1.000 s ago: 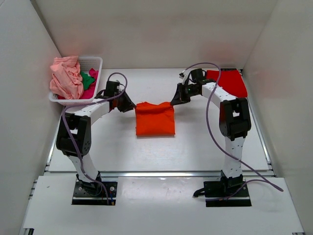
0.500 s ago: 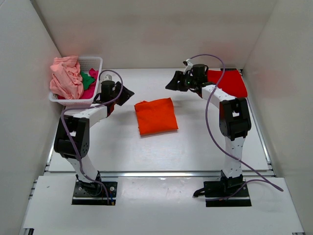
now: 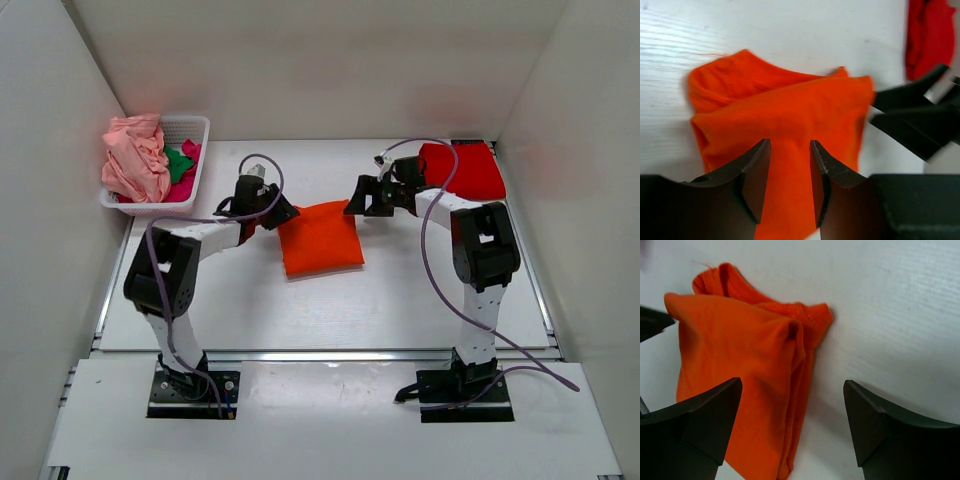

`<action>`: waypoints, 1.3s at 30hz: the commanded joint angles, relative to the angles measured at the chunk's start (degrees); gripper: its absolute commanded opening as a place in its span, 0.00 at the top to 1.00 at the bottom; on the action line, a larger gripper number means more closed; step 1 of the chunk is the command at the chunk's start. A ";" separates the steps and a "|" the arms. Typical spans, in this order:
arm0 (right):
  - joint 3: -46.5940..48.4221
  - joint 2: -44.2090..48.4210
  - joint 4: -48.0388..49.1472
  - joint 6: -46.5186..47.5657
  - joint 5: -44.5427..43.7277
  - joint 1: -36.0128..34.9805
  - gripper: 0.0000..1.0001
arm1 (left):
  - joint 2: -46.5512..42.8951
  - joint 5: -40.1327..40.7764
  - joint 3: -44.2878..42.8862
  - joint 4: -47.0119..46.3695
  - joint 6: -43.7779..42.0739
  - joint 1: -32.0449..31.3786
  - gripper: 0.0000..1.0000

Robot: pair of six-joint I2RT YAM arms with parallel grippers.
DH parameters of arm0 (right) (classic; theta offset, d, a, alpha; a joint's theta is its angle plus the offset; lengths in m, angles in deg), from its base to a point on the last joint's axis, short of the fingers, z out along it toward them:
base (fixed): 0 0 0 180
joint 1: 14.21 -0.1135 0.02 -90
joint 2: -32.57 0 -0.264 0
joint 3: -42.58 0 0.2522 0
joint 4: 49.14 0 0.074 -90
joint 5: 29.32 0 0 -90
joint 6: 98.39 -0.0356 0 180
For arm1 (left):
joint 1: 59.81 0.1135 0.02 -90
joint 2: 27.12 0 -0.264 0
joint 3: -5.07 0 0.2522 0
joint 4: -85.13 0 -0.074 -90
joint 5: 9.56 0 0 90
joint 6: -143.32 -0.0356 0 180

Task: Fold and stack the t-shirts
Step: Put the neatly folded tshirt into the corner of the board with the right arm

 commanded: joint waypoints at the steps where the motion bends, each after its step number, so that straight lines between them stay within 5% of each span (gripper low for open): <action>1: -0.60 3.94 -4.71 2.51 0.41 0.03 0.19 | 6.45 3.01 -5.55 3.41 -1.16 -0.02 0.52; 8: -3.33 2.71 -10.25 3.21 4.53 -1.37 0.05 | 16.75 4.76 -16.56 17.04 -1.25 -0.29 0.57; 18: 5.02 -7.84 -21.16 1.99 7.45 -5.85 0.10 | 16.14 5.03 -12.79 15.46 -0.37 -0.02 0.60; 20: 4.50 -8.36 -20.29 0.76 7.09 -6.30 0.16 | 15.45 4.51 -11.99 14.41 -0.37 0.15 0.60; 21: 3.80 -8.46 -19.33 -0.55 7.18 -6.48 0.27 | 15.61 4.76 -11.64 14.23 -0.28 0.24 0.60; 25: 3.70 -8.19 -18.61 -2.15 7.88 -5.43 0.98 | 14.83 4.50 -10.93 14.14 -0.46 0.06 0.61; 29: 6.77 -7.05 -22.81 1.26 5.43 -3.32 1.00 | 13.42 3.89 -10.32 13.62 -0.90 0.50 0.59; 31: 18.64 -7.40 -31.03 9.57 -1.73 -0.78 1.00 | 12.11 1.27 -8.58 12.57 -0.55 1.90 0.49; 39: 34.01 -8.81 -38.30 19.63 -10.04 4.68 1.00 | 2.97 0.99 -4.52 13.87 -3.35 3.49 0.48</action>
